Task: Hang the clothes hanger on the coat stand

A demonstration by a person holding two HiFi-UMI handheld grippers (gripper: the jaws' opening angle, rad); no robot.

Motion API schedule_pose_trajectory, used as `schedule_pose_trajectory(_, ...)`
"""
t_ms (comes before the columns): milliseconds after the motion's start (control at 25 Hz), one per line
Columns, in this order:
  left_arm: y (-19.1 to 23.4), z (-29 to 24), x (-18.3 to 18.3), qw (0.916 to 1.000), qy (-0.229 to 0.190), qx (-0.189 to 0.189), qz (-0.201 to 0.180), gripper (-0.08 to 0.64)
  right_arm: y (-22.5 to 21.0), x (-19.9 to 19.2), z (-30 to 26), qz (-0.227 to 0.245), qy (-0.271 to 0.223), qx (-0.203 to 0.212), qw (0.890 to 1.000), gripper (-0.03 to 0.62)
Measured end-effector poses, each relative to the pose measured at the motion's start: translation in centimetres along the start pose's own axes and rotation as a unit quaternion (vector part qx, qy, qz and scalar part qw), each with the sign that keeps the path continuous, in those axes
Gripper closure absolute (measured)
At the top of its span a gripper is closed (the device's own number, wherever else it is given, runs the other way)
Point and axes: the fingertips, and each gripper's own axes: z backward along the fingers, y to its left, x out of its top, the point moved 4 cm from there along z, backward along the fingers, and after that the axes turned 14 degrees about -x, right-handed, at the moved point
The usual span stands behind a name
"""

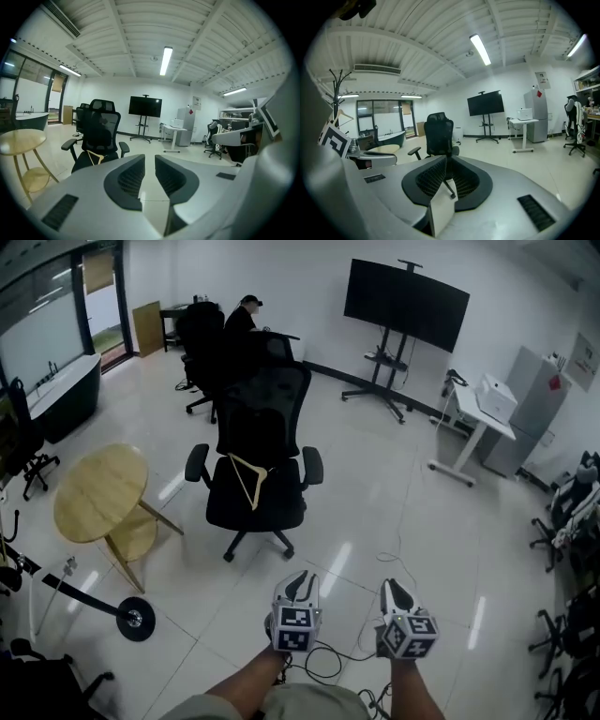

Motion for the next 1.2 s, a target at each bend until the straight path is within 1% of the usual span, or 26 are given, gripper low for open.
schedule_pose_trajectory(80, 10.4, 4.4, 1.1, 0.9999, -0.009, -0.002, 0.008, 0.486, 11.2, 0.5, -3.5, 0.008, 0.003, 0.000, 1.000, 0.577)
schedule_pose_trajectory(160, 20.0, 8.9, 2.2, 0.9998, -0.016, 0.005, 0.008, 0.483, 21.8, 1.3, -6.3, 0.015, 0.005, 0.005, 1.000, 0.577)
schedule_pose_trajectory(200, 24.1, 10.3, 3.7, 0.9997, -0.018, 0.010, 0.009, 0.483, 26.0, 2.5, -8.0, 0.019, 0.007, 0.009, 1.000, 0.577)
schedule_pose_trajectory(240, 27.6, 10.7, 5.8, 0.9996, -0.020, 0.015, 0.012, 0.483, 29.1, 4.3, -10.2, 0.022, 0.010, 0.014, 1.000, 0.575)
schedule_pose_trajectory(280, 30.1, 10.0, 8.5, 0.9994, -0.023, 0.022, 0.016, 0.483, 31.0, 6.7, -12.8, 0.026, 0.013, 0.022, 0.999, 0.575)
schedule_pose_trajectory(360, 33.2, 6.6, 13.6, 0.9986, -0.029, 0.038, 0.022, 0.483, 31.6, 11.8, -18.5, 0.034, 0.018, 0.038, 0.999, 0.575)
schedule_pose_trajectory(440, 35.5, 3.6, 16.3, 0.9976, -0.032, 0.056, 0.027, 0.483, 31.6, 14.6, -23.2, 0.041, 0.016, 0.056, 0.997, 0.577)
schedule_pose_trajectory(560, 39.5, -0.8, 17.8, 0.9957, -0.029, 0.076, 0.044, 0.483, 32.0, 15.7, -30.5, 0.041, 0.020, 0.075, 0.996, 0.577)
schedule_pose_trajectory(640, 41.4, -3.0, 18.5, 0.9944, -0.027, 0.087, 0.053, 0.483, 32.1, 15.9, -34.3, 0.031, 0.026, 0.086, 0.995, 0.577)
schedule_pose_trajectory(720, 43.3, -3.6, 18.7, 0.9927, -0.021, 0.106, 0.053, 0.483, 33.2, 15.7, -37.0, 0.017, 0.026, 0.105, 0.994, 0.575)
schedule_pose_trajectory(840, 46.6, -4.5, 18.8, 0.9882, -0.012, 0.146, 0.045, 0.483, 34.3, 15.7, -40.8, 0.017, 0.028, 0.125, 0.992, 0.577)
schedule_pose_trajectory(960, 47.8, -6.8, 20.8, 0.9856, -0.014, 0.163, 0.044, 0.483, 34.0, 17.3, -44.3, 0.030, 0.025, 0.140, 0.989, 0.575)
schedule_pose_trajectory(1040, 48.6, -8.5, 22.1, 0.9838, -0.020, 0.173, 0.042, 0.483, 34.0, 18.4, -46.6, 0.036, 0.019, 0.159, 0.987, 0.575)
schedule_pose_trajectory(1200, 49.8, -11.4, 23.0, 0.9817, -0.019, 0.184, 0.043, 0.483, 33.7, 19.1, -50.7, 0.041, 0.016, 0.180, 0.983, 0.577)
